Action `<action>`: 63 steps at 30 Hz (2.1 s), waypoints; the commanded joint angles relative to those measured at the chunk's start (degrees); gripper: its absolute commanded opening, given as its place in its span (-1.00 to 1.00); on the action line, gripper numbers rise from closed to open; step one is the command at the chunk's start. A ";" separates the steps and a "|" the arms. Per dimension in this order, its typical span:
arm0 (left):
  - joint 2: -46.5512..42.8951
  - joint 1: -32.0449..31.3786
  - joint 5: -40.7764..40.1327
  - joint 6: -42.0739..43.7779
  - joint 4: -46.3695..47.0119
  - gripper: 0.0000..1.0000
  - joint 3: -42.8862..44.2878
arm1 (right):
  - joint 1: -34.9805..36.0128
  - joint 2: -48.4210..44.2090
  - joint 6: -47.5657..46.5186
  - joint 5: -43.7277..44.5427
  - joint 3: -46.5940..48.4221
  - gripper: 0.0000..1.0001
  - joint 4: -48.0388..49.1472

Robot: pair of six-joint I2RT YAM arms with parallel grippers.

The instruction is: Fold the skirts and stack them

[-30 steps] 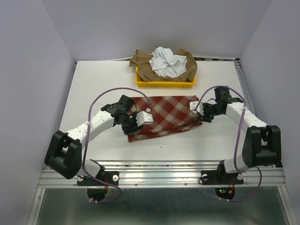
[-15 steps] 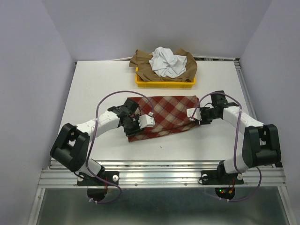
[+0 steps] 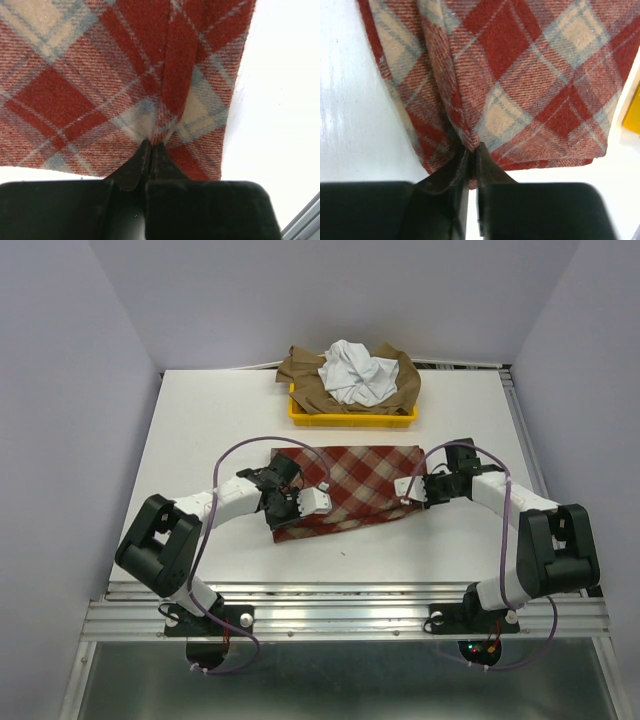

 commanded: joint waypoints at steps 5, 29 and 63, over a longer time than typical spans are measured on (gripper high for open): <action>-4.00 -0.15 1.33 -0.55 -7.92 -1.00 6.65 | 0.40 -1.15 3.06 0.76 4.51 -0.99 1.55; -0.58 -0.94 8.01 5.61 -18.50 -0.23 4.20 | 0.40 -3.88 -6.53 1.73 -2.61 0.14 -5.66; 3.71 2.05 9.16 -15.67 -3.72 -0.18 6.31 | 4.97 24.42 27.76 -0.04 30.97 0.09 -11.82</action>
